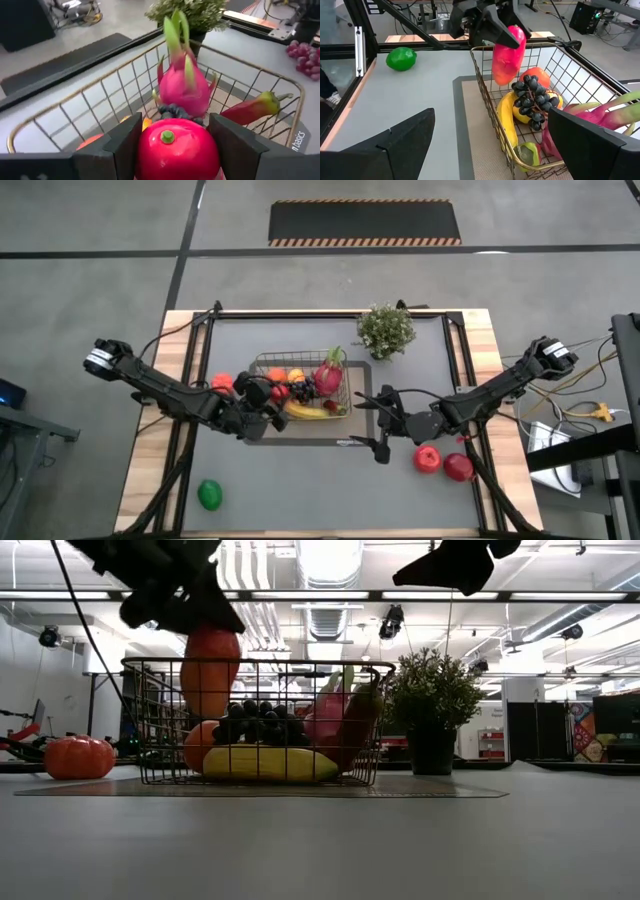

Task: Build produce basket
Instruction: Put the mango into the wire basket, then put the apple into the wire basket

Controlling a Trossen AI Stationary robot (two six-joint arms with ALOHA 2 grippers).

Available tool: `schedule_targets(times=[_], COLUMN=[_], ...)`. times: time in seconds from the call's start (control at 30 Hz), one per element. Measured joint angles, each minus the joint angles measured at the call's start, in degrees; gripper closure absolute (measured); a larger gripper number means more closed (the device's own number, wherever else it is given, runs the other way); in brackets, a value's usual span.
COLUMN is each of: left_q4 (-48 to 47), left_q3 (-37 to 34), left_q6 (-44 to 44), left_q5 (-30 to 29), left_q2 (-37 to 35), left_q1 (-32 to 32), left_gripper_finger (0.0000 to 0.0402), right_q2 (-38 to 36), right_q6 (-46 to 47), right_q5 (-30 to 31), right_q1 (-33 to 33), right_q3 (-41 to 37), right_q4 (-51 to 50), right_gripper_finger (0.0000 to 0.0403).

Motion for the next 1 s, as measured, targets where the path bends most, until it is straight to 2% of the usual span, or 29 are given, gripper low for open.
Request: schedule_targets(times=[0.33, 0.77, 1.0], left_q4=[0.5, 0.48, 0.49], left_q3=[-3.74, -3.96, -3.96], left_q6=[-5.68, -5.62, -5.05], left_q5=[0.03, 0.16, 0.17], left_q2=[0.02, 0.02, 0.02], left_q1=[0.02, 0.09, 0.09], left_gripper_finger=[0.0194, 0.0126, 0.0119], right_q2=[0.0, 0.02, 0.02], right_q6=[0.61, 1.74, 2.07], right_q5=[-0.02, -0.02, -0.02], right_q1=[-0.02, -0.02, -0.02], right_q3=[-0.02, -0.09, -0.09], right_q4=[0.08, 0.11, 0.07], right_gripper_finger=[0.0033, 0.0033, 0.0033])
